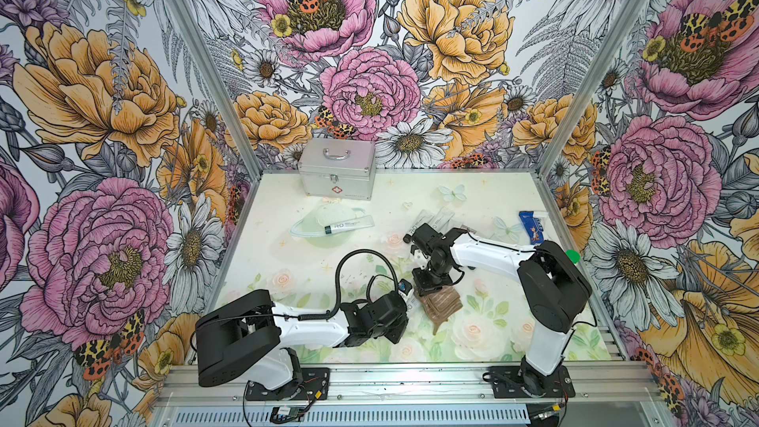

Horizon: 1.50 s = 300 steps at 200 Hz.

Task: Wipe the surface of the toothpaste tube
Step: Wipe the dirt from the toothpaste tube.

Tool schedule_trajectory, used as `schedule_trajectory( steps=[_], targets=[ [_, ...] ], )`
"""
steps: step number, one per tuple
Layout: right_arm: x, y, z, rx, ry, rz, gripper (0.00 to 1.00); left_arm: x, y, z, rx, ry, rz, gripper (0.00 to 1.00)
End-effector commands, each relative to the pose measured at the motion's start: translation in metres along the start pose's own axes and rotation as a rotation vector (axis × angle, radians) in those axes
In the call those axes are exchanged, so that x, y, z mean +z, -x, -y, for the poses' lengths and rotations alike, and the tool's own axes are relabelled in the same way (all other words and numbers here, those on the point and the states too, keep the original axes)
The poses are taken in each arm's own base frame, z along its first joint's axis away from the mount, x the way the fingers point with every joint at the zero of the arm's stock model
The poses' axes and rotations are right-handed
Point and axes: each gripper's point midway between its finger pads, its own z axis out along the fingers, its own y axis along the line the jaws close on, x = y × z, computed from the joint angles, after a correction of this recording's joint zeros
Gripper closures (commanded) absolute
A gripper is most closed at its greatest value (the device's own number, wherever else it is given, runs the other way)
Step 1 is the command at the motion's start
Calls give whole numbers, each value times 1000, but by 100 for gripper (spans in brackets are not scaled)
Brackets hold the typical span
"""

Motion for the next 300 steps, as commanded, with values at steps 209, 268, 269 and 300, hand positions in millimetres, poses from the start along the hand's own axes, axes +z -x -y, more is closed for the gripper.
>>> schedule_trajectory(
  steps=[209,268,269,300],
  targets=[
    [24,-17,65,54,-192,-75,100,2,-4,-10,17,59,-17,77],
    [20,-3,101,66,-312,-74,100,10,-10,-7,69,121,-45,77],
    [20,-3,100,67,-311,-74,100,10,-11,-7,70,121,-46,77],
    [18,0,68,40,-219,-56,100,9,-9,-7,72,120,-40,77]
  ],
)
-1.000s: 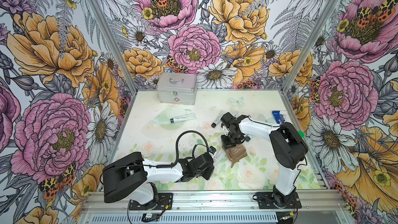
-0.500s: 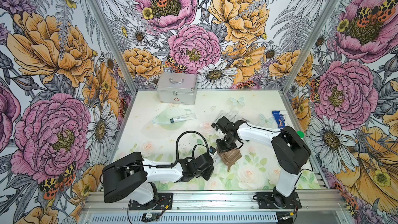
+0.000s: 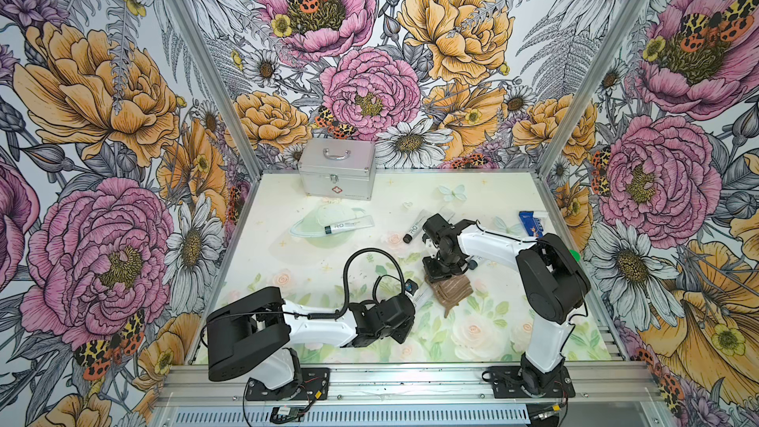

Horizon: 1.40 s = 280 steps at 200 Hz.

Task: Wipe the surface of the toothpaste tube
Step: Wipe the dirt from the toothpaste tube.

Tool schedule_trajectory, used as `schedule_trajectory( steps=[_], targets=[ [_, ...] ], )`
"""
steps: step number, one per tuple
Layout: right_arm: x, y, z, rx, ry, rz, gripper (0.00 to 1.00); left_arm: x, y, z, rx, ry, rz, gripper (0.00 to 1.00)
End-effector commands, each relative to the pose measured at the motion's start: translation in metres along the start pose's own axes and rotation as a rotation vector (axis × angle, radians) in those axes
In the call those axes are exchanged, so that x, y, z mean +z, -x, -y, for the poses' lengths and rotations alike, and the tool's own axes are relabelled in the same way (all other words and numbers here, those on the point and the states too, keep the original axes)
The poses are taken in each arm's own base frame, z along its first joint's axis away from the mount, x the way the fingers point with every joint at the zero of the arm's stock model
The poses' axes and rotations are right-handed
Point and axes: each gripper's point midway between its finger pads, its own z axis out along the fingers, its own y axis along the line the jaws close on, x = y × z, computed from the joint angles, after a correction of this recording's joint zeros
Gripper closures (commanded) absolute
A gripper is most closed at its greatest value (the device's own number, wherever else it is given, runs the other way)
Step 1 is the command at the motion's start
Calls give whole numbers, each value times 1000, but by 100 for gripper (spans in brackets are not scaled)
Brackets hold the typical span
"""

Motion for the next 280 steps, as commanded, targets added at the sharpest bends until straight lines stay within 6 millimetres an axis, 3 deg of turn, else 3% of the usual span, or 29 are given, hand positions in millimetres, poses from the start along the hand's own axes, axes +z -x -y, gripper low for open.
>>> schedule_trajectory(
  steps=[1,49,86,113,160,200,221,244,280],
  targets=[
    [24,-31,18,-3,-111,-124,100,3,-17,-13,31,68,-53,77],
    [17,-61,-48,-46,87,-149,100,5,-17,-14,24,68,-57,77],
    [28,-82,-71,-68,133,-190,100,5,-17,-14,26,67,-54,76],
    [36,-82,-62,-69,101,-202,100,5,-17,-15,24,68,-54,76],
    [38,-56,7,-1,-110,-167,100,1,-16,-16,14,65,-40,76],
    [28,-38,46,25,-240,-134,100,-3,-15,-18,4,64,-26,76],
    [29,-41,63,35,-281,-150,100,-4,-15,-17,1,62,-25,76],
    [26,-41,57,41,-243,-141,100,-3,-16,-18,2,64,-26,76],
    [11,-40,9,9,-83,-105,100,-1,-15,-17,3,64,-34,76]
  ],
)
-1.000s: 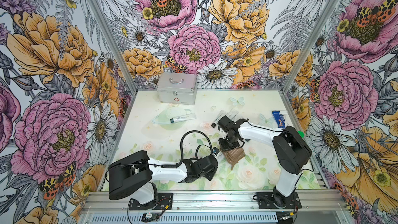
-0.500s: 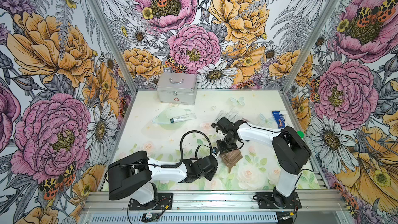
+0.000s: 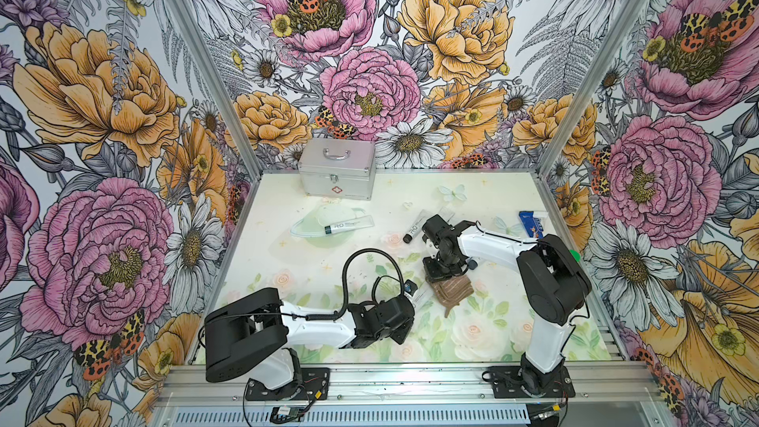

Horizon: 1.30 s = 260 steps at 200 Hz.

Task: Wipe the surface of the toothpaste tube
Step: Wipe the dirt from the toothpaste tube.

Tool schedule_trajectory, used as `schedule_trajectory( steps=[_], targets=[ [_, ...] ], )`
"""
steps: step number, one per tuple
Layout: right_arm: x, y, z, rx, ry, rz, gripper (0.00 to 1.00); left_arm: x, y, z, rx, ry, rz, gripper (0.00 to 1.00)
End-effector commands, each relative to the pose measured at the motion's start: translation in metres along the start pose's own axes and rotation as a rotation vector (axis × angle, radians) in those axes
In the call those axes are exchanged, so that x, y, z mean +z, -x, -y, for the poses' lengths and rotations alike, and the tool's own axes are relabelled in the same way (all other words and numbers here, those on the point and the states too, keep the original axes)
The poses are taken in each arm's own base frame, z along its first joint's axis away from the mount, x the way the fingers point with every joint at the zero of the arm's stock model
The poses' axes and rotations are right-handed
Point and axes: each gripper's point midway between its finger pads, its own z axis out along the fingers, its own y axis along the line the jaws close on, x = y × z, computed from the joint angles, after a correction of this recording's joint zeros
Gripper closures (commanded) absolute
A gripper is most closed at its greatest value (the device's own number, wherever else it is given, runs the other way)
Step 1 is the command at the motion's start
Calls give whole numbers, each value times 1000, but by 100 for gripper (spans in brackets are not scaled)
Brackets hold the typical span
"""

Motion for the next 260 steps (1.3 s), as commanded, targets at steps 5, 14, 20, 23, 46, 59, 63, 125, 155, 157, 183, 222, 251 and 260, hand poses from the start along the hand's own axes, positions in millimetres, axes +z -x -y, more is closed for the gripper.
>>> schedule_trajectory(
  steps=[5,14,20,23,46,59,63,125,155,157,183,222,251,260],
  targets=[
    [8,-39,0,-8,-34,-118,100,2,-15,-15,12,58,-38,76],
    [6,-41,-15,-21,8,-118,100,1,-15,-15,12,58,-38,76],
    [5,-44,-25,-30,35,-121,100,1,-15,-15,11,58,-37,76],
    [4,-45,-30,-34,46,-122,100,1,-15,-15,11,58,-36,76],
    [6,-57,-62,-62,133,-147,100,1,-14,-16,10,59,-36,76],
    [9,-64,-70,-68,153,-162,100,2,-14,-16,10,59,-36,76],
    [11,-66,-70,-68,153,-168,100,2,-14,-16,10,59,-36,76],
    [25,-59,16,-4,-100,-180,100,0,-14,-16,10,53,-33,76],
    [25,-50,46,5,-206,-180,100,-1,-14,-16,7,53,-33,76],
    [25,-49,47,6,-209,-181,100,-1,-14,-17,7,53,-34,76],
    [28,-49,54,13,-224,-187,100,-1,-14,-17,7,53,-33,76],
    [15,-51,15,2,-72,-157,100,-1,-13,-16,6,51,-35,76],
    [4,-62,-24,-20,51,-147,100,-2,-13,-17,4,51,-30,76],
    [2,-66,-33,-28,76,-151,100,-2,-12,-17,0,51,-28,76]
  ],
)
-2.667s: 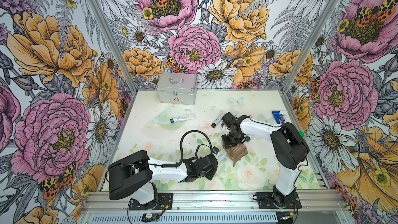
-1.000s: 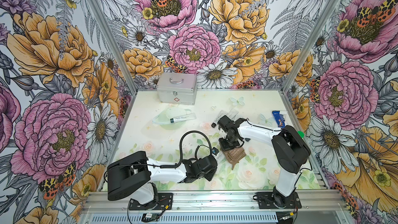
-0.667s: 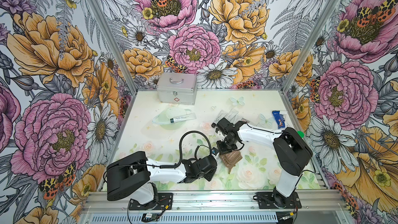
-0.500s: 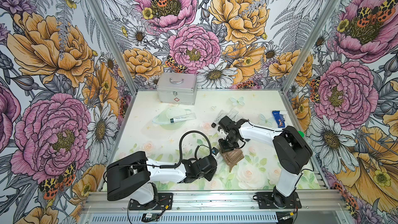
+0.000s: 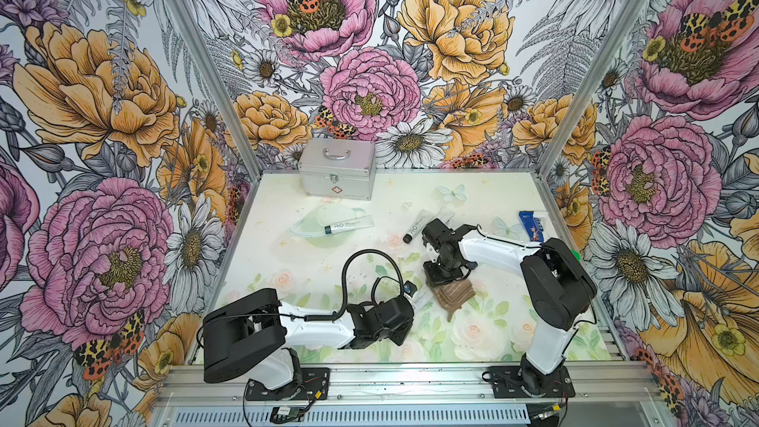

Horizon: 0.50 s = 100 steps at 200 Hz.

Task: Wipe the surface of the toothpaste tube
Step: Wipe the dirt from the toothpaste tube.

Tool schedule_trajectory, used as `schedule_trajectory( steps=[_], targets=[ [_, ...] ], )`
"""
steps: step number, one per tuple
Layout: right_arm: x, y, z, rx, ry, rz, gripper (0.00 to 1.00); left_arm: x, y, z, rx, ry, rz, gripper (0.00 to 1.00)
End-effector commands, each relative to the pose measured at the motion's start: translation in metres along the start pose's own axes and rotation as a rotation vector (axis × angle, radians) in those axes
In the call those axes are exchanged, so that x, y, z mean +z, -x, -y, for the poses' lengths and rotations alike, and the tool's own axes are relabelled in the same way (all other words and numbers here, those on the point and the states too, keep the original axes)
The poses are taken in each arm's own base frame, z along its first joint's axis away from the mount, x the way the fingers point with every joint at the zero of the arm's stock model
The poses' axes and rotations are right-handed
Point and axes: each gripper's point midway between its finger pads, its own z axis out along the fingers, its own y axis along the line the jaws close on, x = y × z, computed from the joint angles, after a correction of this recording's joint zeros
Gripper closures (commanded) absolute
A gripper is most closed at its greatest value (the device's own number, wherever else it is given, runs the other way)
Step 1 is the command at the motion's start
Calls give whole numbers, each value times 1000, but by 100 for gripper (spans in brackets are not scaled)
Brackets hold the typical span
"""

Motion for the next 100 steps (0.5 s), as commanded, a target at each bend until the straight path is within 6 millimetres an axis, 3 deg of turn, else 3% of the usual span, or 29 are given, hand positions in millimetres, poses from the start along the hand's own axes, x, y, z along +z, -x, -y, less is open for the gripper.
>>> schedule_trajectory(
  steps=[1,26,56,100],
  targets=[
    [5,-45,-24,-1,68,-137,100,-1,-9,-17,-5,54,-17,76],
    [7,-54,-42,-19,126,-158,100,0,-9,-16,-6,52,-18,76],
    [15,-59,-36,-25,104,-181,100,0,-9,-17,-7,53,-17,76],
    [22,-40,35,30,-139,-166,100,-2,-10,-18,-11,54,-14,76]
  ],
)
